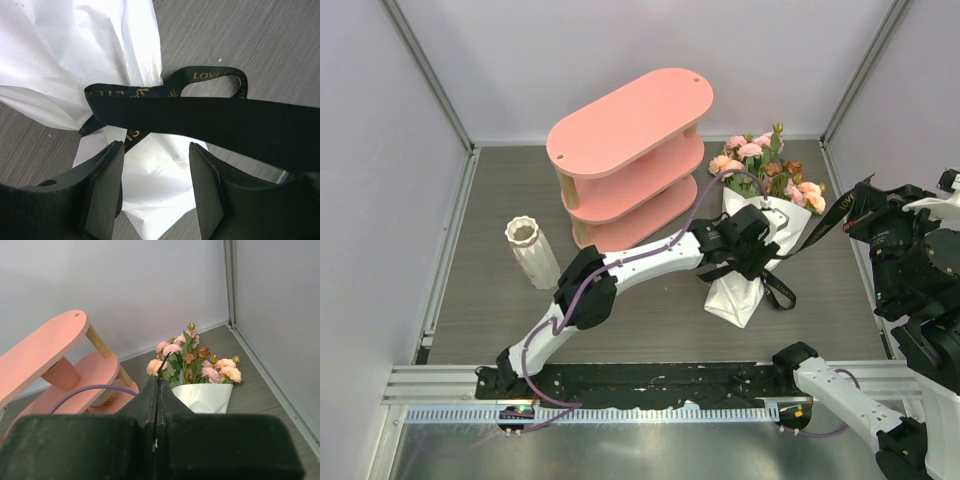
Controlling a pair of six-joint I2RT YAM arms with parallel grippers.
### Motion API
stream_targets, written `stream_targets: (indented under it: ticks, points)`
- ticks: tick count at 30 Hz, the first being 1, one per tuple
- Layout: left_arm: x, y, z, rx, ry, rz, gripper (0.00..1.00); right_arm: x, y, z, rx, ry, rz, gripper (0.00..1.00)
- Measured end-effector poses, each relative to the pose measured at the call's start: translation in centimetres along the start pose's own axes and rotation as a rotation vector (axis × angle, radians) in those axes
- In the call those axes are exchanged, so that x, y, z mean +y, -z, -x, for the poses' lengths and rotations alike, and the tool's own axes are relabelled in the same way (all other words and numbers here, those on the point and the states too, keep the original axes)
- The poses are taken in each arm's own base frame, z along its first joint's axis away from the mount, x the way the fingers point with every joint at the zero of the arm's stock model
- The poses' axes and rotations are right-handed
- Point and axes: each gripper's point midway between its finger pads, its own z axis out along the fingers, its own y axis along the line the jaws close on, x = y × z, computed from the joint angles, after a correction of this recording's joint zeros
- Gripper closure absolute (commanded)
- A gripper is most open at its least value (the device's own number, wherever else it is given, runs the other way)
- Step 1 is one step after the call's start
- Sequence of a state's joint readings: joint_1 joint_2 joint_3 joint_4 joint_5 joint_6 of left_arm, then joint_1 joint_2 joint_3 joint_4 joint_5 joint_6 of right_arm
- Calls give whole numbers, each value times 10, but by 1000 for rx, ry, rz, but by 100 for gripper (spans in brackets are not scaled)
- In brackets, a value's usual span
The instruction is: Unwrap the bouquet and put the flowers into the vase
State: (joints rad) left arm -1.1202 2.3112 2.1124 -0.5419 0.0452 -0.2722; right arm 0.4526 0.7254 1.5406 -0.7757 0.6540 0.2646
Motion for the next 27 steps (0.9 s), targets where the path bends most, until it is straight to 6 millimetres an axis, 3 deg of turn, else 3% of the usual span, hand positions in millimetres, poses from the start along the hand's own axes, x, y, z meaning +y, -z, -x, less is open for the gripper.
stream_targets:
  ticks: [6, 8, 12, 14, 18, 24, 27]
  points:
    - [9, -21, -24, 63, -55, 10, 41, 0, 0, 0, 1, 0, 1, 99]
    - [11, -26, -30, 78, -75, 14, 51, 0, 0, -1, 2, 1, 1, 99]
    - [16, -31, -38, 99, -103, 25, 63, 0, -1, -4, 10, 7, -1, 99]
    - [18, -32, -39, 101, -108, 33, 77, 0, -2, -6, 15, 11, -3, 99]
    - [23, -32, -38, 95, -106, 62, 97, -1, -4, -15, 30, 24, -9, 99]
    - [12, -17, -30, 95, -33, 38, 100, -13, -4, -26, 41, 45, -61, 99]
    - [-6, 12, -7, 45, 8, -26, 100, -20, -4, -27, 35, 51, -98, 99]
